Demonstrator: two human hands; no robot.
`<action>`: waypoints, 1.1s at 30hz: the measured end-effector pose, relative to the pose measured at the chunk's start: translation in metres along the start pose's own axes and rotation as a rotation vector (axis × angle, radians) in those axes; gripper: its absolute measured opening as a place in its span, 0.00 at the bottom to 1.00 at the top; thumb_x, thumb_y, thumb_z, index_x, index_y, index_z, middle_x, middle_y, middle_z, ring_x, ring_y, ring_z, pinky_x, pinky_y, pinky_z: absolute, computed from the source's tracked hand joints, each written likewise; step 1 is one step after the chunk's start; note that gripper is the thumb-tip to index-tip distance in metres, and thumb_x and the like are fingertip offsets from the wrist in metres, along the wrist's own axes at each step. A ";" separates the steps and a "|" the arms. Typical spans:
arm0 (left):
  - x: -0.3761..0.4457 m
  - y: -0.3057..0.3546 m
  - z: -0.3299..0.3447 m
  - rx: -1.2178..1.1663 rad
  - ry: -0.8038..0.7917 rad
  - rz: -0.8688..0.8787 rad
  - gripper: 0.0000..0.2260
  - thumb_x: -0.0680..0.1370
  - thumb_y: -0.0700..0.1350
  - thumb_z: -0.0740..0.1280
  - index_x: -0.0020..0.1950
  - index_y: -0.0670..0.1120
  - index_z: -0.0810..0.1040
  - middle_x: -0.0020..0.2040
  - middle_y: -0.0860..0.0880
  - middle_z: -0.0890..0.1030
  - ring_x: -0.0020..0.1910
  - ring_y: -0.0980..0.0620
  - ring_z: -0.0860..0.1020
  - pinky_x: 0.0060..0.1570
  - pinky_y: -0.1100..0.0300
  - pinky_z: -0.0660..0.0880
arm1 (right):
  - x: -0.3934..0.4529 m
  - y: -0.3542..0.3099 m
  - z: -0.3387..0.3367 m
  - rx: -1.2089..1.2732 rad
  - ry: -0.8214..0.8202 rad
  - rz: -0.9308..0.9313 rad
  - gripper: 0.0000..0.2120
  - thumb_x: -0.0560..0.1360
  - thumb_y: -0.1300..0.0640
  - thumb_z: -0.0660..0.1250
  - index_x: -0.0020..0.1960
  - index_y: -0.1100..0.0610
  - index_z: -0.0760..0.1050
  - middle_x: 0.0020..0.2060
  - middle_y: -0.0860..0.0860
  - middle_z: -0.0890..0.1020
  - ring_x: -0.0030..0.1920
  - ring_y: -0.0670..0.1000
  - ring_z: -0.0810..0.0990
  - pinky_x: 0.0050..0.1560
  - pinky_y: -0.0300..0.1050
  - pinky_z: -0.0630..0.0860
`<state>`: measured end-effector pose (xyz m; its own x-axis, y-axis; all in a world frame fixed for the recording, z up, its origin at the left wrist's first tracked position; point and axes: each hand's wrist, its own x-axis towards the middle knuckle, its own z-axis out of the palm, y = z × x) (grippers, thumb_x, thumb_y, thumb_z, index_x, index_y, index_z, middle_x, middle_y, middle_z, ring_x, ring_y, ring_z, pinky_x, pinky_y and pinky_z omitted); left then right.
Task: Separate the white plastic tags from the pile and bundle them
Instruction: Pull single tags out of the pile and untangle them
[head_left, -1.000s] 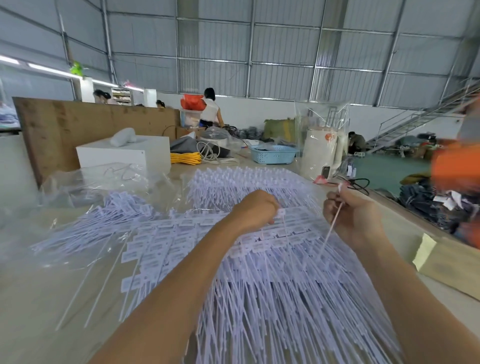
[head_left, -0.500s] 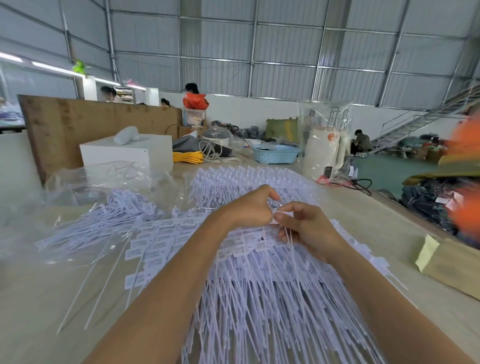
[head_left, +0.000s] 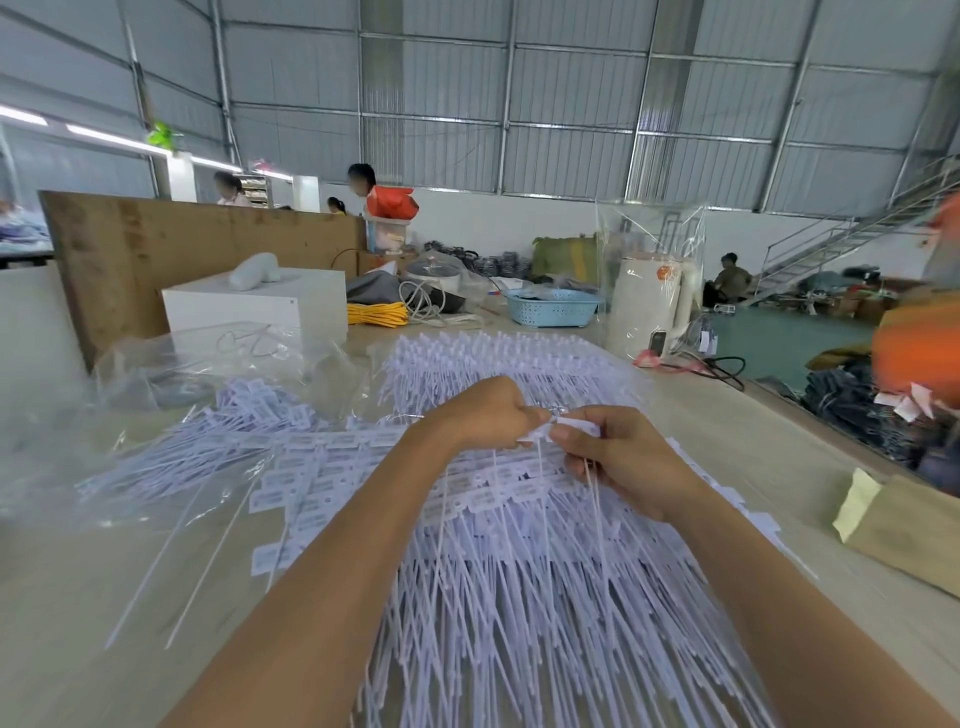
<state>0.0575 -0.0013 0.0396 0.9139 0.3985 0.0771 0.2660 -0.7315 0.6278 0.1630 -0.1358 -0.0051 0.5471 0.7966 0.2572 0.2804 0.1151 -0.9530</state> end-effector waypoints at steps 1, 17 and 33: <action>-0.001 0.000 0.001 0.004 0.001 -0.004 0.23 0.81 0.52 0.61 0.28 0.44 0.67 0.23 0.49 0.66 0.26 0.50 0.65 0.33 0.60 0.62 | 0.000 -0.001 0.000 -0.040 0.011 -0.025 0.04 0.75 0.62 0.67 0.43 0.63 0.78 0.25 0.51 0.76 0.25 0.47 0.73 0.28 0.38 0.69; 0.004 0.005 0.003 -0.177 -0.021 -0.095 0.19 0.77 0.47 0.67 0.28 0.43 0.69 0.21 0.49 0.68 0.21 0.53 0.66 0.26 0.63 0.60 | -0.001 -0.001 0.007 -0.605 0.232 -0.542 0.06 0.70 0.72 0.69 0.38 0.64 0.76 0.33 0.50 0.73 0.35 0.39 0.72 0.37 0.29 0.65; -0.013 0.019 -0.013 -0.114 -0.161 0.030 0.13 0.78 0.33 0.55 0.50 0.32 0.79 0.38 0.40 0.80 0.32 0.53 0.75 0.32 0.66 0.71 | -0.007 -0.029 -0.044 0.760 0.293 0.122 0.10 0.80 0.63 0.54 0.40 0.59 0.65 0.24 0.49 0.71 0.17 0.41 0.65 0.15 0.30 0.58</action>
<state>0.0470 -0.0132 0.0611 0.9605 0.2773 -0.0215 0.2096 -0.6710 0.7112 0.1857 -0.1705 0.0279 0.7524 0.6544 0.0755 -0.3473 0.4915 -0.7986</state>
